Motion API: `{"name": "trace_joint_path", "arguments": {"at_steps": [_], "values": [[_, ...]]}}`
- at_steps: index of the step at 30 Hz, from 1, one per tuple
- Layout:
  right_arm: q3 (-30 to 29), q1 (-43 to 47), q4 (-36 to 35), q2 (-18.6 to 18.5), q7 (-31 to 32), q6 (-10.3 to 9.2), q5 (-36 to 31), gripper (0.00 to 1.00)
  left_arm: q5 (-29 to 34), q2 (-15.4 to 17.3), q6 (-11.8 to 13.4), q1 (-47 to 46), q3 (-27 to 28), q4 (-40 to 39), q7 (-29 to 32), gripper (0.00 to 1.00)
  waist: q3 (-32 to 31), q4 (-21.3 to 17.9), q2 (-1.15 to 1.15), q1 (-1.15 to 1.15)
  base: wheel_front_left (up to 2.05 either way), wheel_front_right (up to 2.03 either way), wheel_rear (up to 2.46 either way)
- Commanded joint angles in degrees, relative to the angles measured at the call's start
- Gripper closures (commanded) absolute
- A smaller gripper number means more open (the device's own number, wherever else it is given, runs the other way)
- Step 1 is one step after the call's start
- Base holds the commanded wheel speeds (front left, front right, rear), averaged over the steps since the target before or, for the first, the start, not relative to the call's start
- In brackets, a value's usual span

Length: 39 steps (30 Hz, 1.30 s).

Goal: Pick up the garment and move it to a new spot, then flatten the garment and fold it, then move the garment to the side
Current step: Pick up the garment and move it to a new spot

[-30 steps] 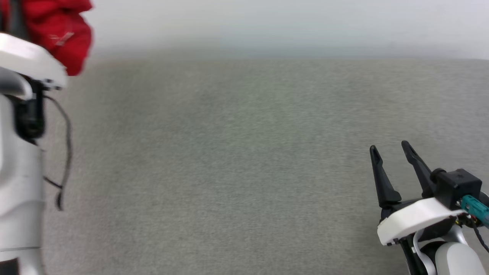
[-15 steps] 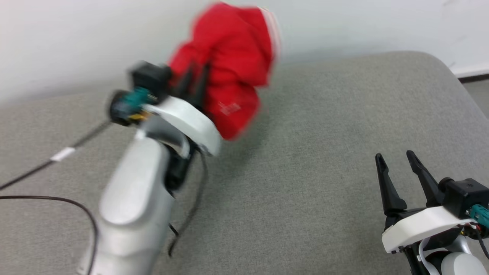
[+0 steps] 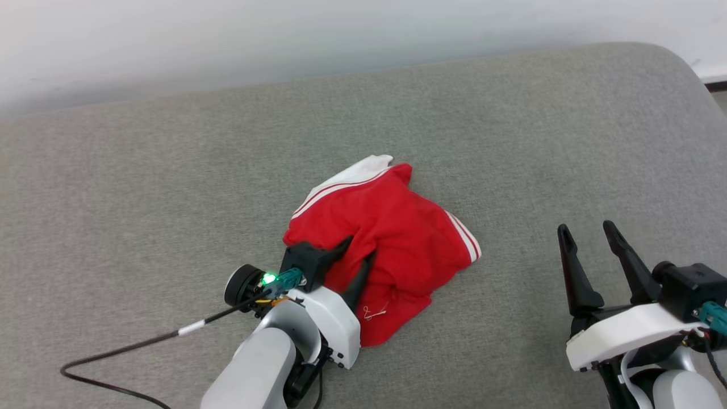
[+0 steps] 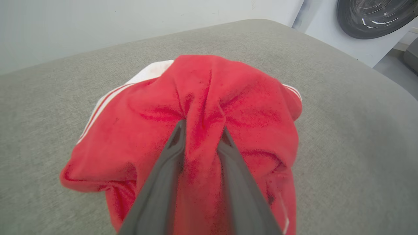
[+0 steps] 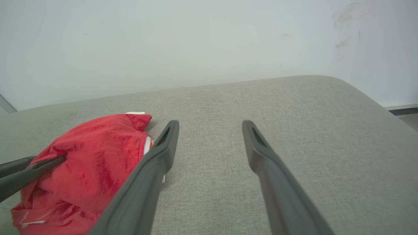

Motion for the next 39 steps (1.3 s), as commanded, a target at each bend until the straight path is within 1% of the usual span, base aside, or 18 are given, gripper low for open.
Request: {"name": "trace_joint_path", "arguments": {"at_steps": [1, 3, 4, 5, 8, 9, 13, 18, 20, 23, 28, 32, 39], "values": [[-0.22, -0.66, 0.17, 0.06, -0.44, -0.03, 0.2, 0.0, -0.27, 0.01, 0.29, 0.86, 0.25, -0.88, -1.59, 0.0, -0.81, 0.85, 0.0, 0.0, 0.0, 0.0, 0.0], [-0.56, -0.44, 0.29, 0.06, -0.52, -0.03, 0.08, 0.0, -0.4, -0.03, 0.37, 1.1, 0.36, -1.6, -2.7, 0.0, -1.28, 1.38, 0.0, 0.0, 0.0, 0.0, 0.0], [-1.2, 0.25, 0.39, 0.06, -0.31, -0.02, -0.18, 0.0, -0.4, -0.22, 0.4, 1.52, 0.33, -3.76, -5.18, 0.0, -2.22, 2.54, 0.0, 0.0, 0.0, 0.0, 0.0], [-1.38, 0.74, 0.43, 0.08, -0.15, -0.02, -0.48, 0.0, -0.55, -0.36, 0.46, 1.87, 0.5, -5.22, -6.4, 0.0, -2.98, 3.1, 0.0, 0.0, 0.0, 0.0, 0.0], [-1.67, 1.52, -0.38, 0.06, 0.34, -0.02, -0.76, 0.0, -0.3, 0.67, 2.0, 2.56, 2.39, -9.57, -8.49, 0.0, -4.7, 4.71, 0.0, 0.0, 0.0, 0.0, 0.0], [-1.67, 1.52, -0.38, 0.06, 0.34, -0.02, -0.76, 0.0, -0.3, 0.67, 2.0, 2.56, 2.39, -9.57, -8.49, 0.0, -4.7, 4.71, 0.0, 0.0, 0.0, 0.0, 0.0], [-2.25, 2.9, -1.42, 0.07, 1.37, -0.02, -1.35, 0.0, -0.34, 1.59, 5.57, 4.4, 5.87, -14.82, -9.5, 0.0, -6.71, 6.87, 0.0, 0.0, 0.0, 0.0, 0.0], [-2.73, 4.3, -2.64, 0.08, 2.62, -0.02, -1.51, 0.0, -1.37, 3.97, 10.5, 8.23, 11.82, -18.62, -9.88, 0.0, -8.79, 8.98, 0.0, 0.0, 0.0, 0.0, 0.0], [-2.75, 4.81, -3.19, 0.07, 3.12, -0.02, -1.54, 0.0, -1.74, 5.08, 12.02, 10.43, 13.85, -19.61, -9.96, 0.0, -9.39, 9.65, 0.0, 0.0, 0.0, 0.0, 0.0], [-2.61, 5.87, -3.63, 0.06, 3.85, -0.02, -1.41, 0.0, -2.39, 6.93, 13.43, 14.14, 15.74, -20.29, -9.21, 0.0, -10.54, 10.11, 0.0, 0.0, 0.0, 0.0, 0.0], [-2.7, 6.87, -4.4, 0.07, 4.47, -0.03, -0.96, 0.0, -1.97, 9.62, 13.7, 18.97, 15.47, -22.36, -6.31, 0.0, -11.42, 10.11, 0.0, 0.0, 0.0, 0.0, 0.0], [-3.19, 7.67, -4.88, 0.06, 4.72, -0.02, -0.71, 0.0, -1.88, 10.01, 14.02, 20.51, 14.68, -23.73, -5.04, 0.0, -11.69, 9.9, 0.0, 0.0, 0.0, 0.0, 0.0], [-2.95, 7.17, -5.11, 0.07, 4.76, -0.02, -1.27, 0.0, -2.35, 10.49, 13.89, 19.51, 14.55, -24.43, -3.77, 0.0, -11.39, 9.39, 0.0, 0.0, 0.0, 0.0, 0.0]]}}
